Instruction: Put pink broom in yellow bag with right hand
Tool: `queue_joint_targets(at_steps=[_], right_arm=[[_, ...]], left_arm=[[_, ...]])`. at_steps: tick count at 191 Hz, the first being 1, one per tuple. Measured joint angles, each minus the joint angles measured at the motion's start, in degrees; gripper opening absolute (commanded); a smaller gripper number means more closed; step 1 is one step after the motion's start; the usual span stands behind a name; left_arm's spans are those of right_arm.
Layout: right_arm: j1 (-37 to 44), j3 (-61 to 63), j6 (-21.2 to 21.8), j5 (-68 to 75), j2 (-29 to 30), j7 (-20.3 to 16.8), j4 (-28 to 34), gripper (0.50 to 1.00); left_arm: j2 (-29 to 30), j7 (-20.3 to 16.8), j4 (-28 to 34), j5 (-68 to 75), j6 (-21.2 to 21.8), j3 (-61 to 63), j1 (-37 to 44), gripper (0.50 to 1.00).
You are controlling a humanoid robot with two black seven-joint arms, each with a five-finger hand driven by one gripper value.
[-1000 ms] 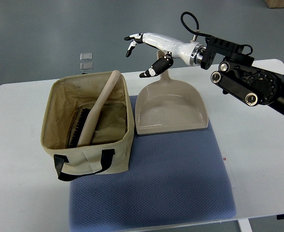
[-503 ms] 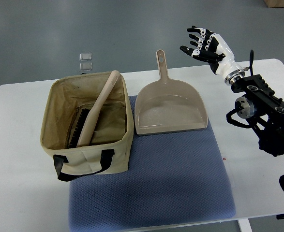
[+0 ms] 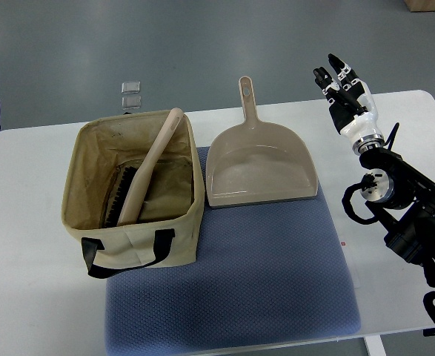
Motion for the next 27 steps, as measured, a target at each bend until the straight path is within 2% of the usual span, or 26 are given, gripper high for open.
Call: queue_joint_targets(at_steps=[27], right_arm=[[-0.1,0.0,-0.3,0.0,0.0,0.1,0.0,0.930]], left_arm=[[0.0,0.0,0.0,0.0,0.0,0.0,0.0,1.000]])
